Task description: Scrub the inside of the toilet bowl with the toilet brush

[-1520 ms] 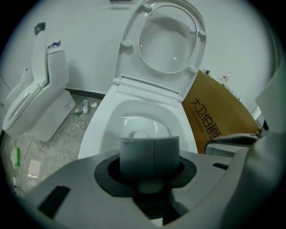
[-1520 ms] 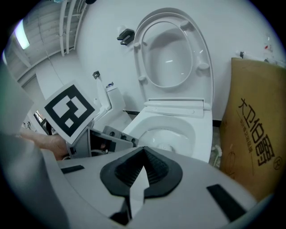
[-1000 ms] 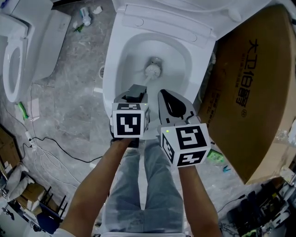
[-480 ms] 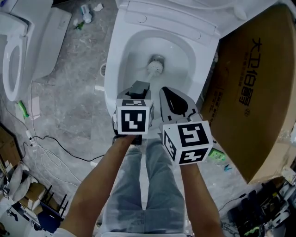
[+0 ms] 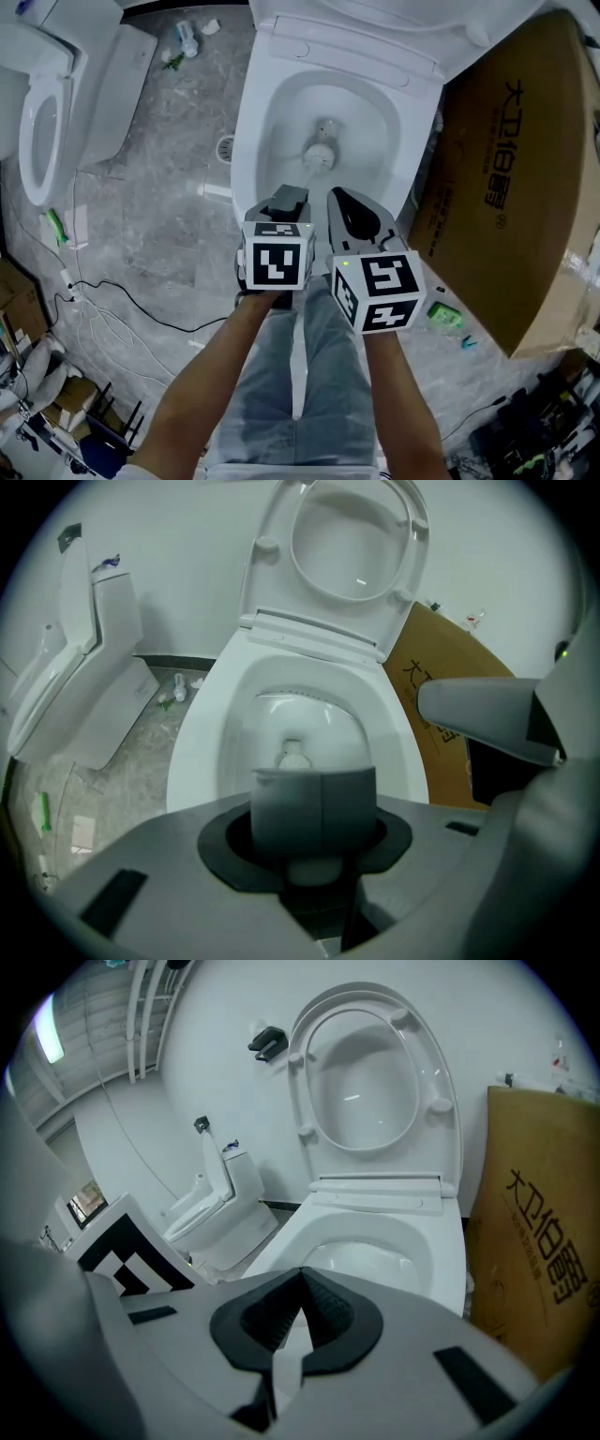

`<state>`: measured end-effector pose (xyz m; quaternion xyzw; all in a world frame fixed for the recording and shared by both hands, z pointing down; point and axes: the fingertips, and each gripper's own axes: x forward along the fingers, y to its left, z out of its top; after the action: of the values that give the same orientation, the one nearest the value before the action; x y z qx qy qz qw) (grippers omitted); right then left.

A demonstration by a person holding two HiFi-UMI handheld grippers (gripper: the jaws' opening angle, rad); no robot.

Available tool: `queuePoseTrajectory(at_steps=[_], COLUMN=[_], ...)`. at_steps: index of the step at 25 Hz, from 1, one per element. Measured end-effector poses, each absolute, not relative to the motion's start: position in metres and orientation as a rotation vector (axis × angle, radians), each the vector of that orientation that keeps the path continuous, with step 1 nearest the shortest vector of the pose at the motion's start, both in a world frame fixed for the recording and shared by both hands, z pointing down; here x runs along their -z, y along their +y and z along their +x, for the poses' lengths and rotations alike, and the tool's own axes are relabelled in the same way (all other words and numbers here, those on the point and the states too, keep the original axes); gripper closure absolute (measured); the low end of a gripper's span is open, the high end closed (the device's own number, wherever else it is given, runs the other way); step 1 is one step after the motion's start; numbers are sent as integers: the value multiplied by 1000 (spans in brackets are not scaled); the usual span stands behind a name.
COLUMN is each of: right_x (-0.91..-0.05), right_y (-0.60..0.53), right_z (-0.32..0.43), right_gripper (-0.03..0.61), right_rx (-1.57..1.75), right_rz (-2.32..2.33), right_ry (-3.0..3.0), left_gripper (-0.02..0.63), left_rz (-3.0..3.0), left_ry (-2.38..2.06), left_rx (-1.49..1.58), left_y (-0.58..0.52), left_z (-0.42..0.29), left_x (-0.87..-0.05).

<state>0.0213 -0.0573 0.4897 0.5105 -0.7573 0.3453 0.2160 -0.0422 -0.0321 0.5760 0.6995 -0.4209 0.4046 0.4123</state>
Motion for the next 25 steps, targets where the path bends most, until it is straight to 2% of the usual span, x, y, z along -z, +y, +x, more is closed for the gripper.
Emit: queuePoseTrajectory(at_steps=[12, 25], right_x=[-437, -324], right_y=[-25, -1], right_z=[11, 7], right_gripper=[577, 577], right_rx=[-955, -881], right_rz=[1460, 1550], right_ry=[-2084, -2121], left_gripper=[457, 457], left_rz=[1752, 1898], left_ry=[-1081, -1137], left_rx=[-962, -836], left_y=[-2, 7], left_z=[-58, -58], left_x=[-513, -366])
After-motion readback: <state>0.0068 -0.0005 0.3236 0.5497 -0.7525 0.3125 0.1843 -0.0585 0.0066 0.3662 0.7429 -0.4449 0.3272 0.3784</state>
